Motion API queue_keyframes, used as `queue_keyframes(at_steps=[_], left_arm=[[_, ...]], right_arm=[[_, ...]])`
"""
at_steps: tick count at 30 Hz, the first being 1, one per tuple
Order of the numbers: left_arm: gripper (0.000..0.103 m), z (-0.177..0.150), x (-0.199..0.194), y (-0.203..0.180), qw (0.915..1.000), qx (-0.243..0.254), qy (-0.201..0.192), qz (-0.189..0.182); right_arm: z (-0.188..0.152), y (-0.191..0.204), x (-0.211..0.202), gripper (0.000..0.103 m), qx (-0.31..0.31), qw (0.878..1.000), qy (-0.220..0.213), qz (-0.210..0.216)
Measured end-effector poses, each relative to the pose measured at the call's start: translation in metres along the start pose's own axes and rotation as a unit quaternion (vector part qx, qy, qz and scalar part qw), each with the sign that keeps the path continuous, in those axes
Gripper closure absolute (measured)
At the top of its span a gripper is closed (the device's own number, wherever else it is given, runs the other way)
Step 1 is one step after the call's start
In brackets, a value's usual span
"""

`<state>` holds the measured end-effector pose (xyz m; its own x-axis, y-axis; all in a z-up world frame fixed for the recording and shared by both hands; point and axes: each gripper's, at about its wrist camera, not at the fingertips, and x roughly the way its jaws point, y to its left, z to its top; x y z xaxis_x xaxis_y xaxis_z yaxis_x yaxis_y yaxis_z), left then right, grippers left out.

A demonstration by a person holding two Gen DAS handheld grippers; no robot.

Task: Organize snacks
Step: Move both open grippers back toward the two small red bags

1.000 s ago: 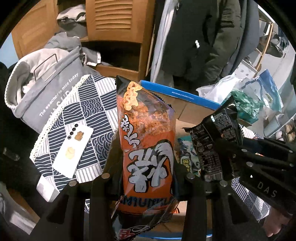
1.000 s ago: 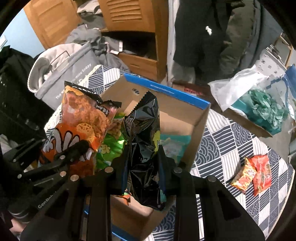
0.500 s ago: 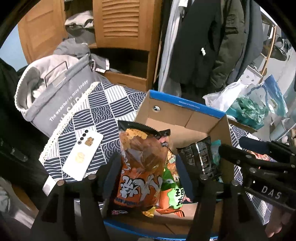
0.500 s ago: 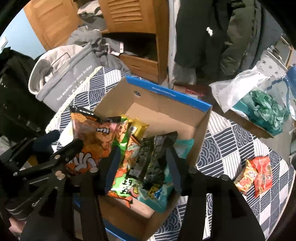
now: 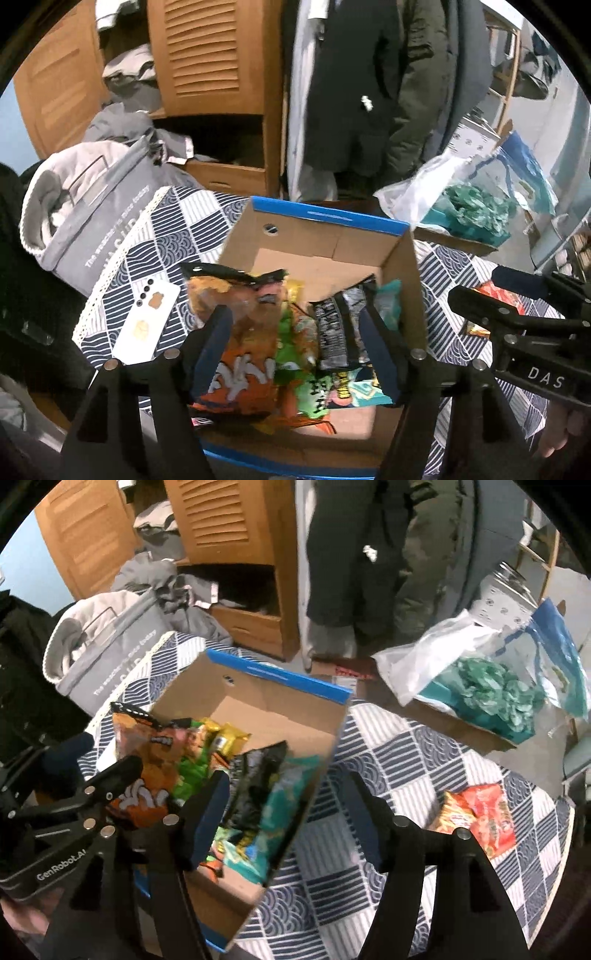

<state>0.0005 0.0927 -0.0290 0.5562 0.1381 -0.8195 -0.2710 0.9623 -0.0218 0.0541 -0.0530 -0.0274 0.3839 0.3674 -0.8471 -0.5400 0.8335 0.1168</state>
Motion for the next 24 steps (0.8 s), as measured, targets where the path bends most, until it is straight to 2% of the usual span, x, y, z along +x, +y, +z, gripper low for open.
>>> queue_keyframes(at_steps=[2, 8, 24], left_arm=[[0.026, 0.000, 0.000, -0.010, 1.0000, 0.006, 0.004, -0.003], [0.026, 0.002, 0.002, -0.037, 0.9996, 0.026, 0.011, -0.007], [0.023, 0.002, 0.014, -0.108, 0.9964, 0.064, 0.046, -0.032]], right_arm=[[-0.003, -0.009, -0.004, 0.033, 0.005, 1.000, -0.002, -0.003], [-0.013, -0.039, -0.016, 0.029, 0.021, 1.000, -0.008, -0.016], [-0.045, -0.119, -0.032, 0.028, 0.077, 0.996, -0.003, -0.042]])
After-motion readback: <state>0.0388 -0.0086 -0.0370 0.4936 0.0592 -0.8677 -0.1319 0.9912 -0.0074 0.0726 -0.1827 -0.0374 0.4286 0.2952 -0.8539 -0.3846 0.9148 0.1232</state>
